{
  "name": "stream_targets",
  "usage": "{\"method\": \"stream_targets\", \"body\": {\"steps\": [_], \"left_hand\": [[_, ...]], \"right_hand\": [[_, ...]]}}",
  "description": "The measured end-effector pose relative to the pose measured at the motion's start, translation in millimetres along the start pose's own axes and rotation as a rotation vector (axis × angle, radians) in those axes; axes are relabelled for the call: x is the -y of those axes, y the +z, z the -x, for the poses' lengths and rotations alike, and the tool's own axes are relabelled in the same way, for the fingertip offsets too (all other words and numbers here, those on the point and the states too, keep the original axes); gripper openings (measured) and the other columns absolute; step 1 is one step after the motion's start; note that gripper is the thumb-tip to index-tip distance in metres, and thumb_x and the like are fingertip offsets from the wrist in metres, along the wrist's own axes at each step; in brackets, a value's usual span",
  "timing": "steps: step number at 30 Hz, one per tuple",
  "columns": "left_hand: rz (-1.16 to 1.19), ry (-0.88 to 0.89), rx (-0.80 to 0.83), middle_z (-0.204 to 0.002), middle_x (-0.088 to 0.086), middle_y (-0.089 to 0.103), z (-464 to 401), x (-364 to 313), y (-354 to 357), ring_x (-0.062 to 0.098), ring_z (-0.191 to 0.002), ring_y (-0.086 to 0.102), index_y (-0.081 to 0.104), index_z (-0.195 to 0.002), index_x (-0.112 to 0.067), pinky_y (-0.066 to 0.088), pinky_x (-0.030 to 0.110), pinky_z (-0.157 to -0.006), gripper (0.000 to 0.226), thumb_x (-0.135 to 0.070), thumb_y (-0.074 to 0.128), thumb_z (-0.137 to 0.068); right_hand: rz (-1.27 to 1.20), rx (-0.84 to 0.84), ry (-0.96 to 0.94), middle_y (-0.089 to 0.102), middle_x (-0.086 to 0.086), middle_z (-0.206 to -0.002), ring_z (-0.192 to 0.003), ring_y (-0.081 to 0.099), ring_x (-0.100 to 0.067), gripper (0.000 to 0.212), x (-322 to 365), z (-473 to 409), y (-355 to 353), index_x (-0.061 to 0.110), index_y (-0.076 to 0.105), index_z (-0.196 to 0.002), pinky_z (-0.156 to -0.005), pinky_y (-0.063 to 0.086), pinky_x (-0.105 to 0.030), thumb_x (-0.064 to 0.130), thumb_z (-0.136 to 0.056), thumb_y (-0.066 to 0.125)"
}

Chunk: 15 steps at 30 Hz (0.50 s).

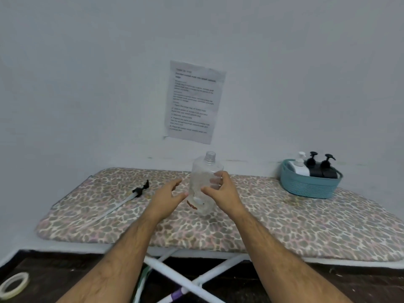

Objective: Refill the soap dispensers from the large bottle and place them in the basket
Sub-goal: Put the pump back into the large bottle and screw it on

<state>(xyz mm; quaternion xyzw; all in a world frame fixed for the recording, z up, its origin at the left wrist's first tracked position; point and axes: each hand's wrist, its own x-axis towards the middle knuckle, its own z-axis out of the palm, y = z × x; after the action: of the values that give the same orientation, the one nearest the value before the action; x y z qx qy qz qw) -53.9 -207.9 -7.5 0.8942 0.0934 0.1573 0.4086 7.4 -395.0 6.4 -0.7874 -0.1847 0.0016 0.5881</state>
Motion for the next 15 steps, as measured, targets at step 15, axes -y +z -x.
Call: {"method": "stream_targets", "body": {"steps": [15], "left_hand": [[-0.422,-0.196,-0.255,-0.122,0.004,0.066,-26.9,73.7,-51.8,0.023,-0.098,0.066,0.057,-0.131,-0.016,0.054,0.035,-0.083,0.045,-0.037,0.062,-0.091]], "right_hand": [[0.115,0.086,-0.092,0.054,0.003,-0.128,-0.110,0.055,-0.011,0.070,-17.3,-1.1,43.9,0.023,0.029,-0.146,-0.093,0.052,-0.038,0.042,-0.090,0.066]]}}
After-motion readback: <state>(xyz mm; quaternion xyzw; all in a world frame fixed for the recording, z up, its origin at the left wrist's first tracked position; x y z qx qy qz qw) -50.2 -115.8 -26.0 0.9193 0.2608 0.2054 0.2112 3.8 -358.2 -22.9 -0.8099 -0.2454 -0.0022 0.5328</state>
